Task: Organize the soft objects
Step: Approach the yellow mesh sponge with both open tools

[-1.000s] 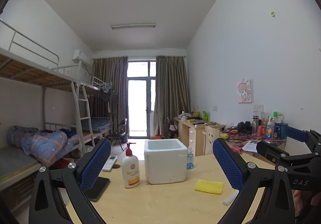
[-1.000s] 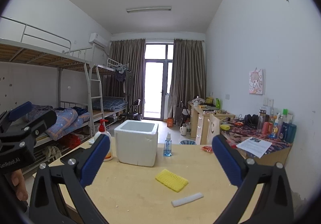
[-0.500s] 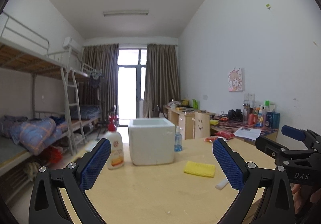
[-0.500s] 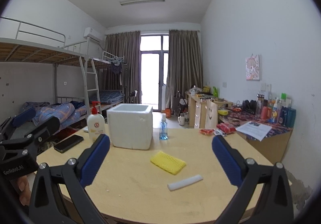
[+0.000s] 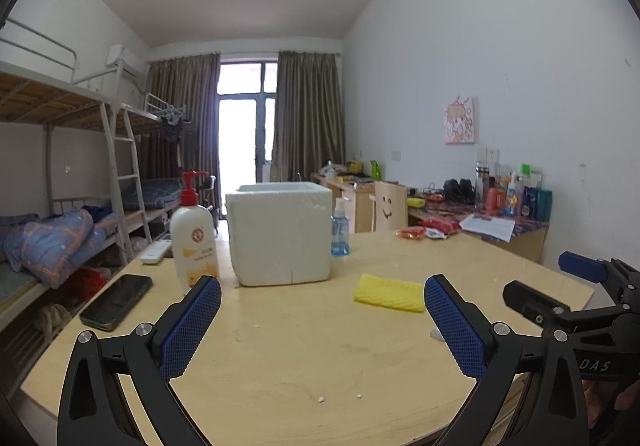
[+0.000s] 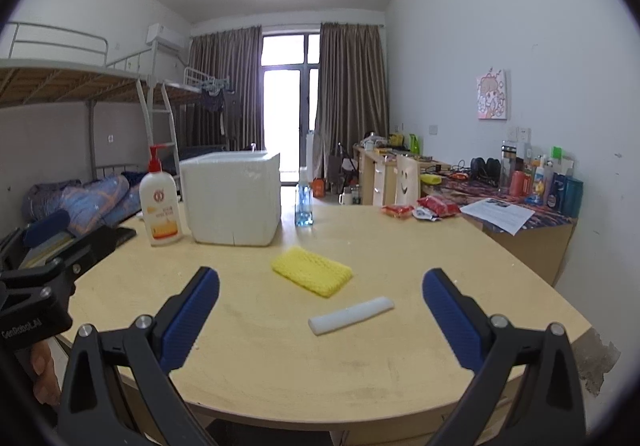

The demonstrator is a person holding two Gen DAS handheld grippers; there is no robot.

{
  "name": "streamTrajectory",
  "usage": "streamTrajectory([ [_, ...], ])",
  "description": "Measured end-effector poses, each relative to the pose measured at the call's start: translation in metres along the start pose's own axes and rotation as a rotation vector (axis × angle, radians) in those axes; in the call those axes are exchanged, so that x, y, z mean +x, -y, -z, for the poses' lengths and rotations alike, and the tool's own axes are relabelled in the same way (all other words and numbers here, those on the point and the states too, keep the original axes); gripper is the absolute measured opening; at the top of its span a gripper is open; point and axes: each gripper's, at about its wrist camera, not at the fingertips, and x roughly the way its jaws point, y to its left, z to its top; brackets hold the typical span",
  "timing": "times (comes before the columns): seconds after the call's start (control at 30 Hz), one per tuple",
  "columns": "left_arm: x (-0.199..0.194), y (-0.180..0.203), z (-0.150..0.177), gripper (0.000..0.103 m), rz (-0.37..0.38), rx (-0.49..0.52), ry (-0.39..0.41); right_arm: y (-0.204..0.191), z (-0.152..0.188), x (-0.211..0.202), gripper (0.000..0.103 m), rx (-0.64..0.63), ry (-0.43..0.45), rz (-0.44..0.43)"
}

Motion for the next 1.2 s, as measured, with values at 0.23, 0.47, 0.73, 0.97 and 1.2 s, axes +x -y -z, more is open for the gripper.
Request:
streamTrajectory([
  [0.23, 0.022, -0.004, 0.006, 0.102, 0.025, 0.016, -0.06, 0.008, 0.01, 0.017, 0.103, 0.03, -0.053, 0.026],
  [0.47, 0.044, -0.008, 0.006, 0.102, 0.047, 0.044, -0.115, 0.02, 0.018, 0.036, 0.103, 0.069, -0.11, 0.039],
  [0.73, 0.07, -0.004, -0.002, 0.102, 0.116, 0.098, -0.165, 0.027, 0.021, 0.05, 0.103, 0.087, -0.15, 0.054],
  [0.97, 0.098, 0.004, -0.008, 0.102, 0.235, 0.131, -0.251, 0.031, 0.025, 0.066, 0.103, 0.101, -0.185, 0.063],
  [1.2, 0.127, 0.018, -0.012, 0.102, 0.312, 0.172, -0.295, 0.042, 0.026, 0.074, 0.103, 0.123, -0.21, 0.094],
])
